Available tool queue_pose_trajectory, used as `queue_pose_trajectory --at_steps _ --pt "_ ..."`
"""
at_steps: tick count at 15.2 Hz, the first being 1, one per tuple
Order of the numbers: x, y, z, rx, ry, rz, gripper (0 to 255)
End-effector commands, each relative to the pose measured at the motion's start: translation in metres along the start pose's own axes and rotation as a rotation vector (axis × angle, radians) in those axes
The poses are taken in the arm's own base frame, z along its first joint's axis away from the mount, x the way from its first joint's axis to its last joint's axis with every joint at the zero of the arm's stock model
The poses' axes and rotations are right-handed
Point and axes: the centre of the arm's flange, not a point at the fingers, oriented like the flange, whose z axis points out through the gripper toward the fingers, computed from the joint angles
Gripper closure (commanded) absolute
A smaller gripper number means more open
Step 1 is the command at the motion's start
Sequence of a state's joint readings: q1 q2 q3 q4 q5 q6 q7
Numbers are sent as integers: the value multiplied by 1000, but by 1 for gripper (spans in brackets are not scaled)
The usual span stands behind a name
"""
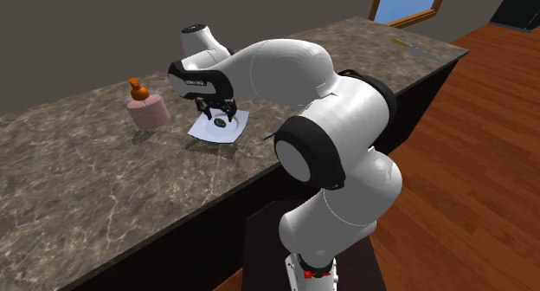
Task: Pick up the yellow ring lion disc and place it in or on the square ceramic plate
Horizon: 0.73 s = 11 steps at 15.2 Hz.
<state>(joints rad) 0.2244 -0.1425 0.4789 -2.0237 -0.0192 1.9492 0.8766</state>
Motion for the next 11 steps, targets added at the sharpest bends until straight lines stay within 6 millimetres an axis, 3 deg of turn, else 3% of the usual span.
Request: queue_pose_trajectory --at_steps 1,4,8,11 --pt "0 0 0 0 0 0 0" --pt "0 0 0 0 0 0 0" --pt "0 0 -50 0 0 0 0" --pt "0 0 -50 0 0 0 0"
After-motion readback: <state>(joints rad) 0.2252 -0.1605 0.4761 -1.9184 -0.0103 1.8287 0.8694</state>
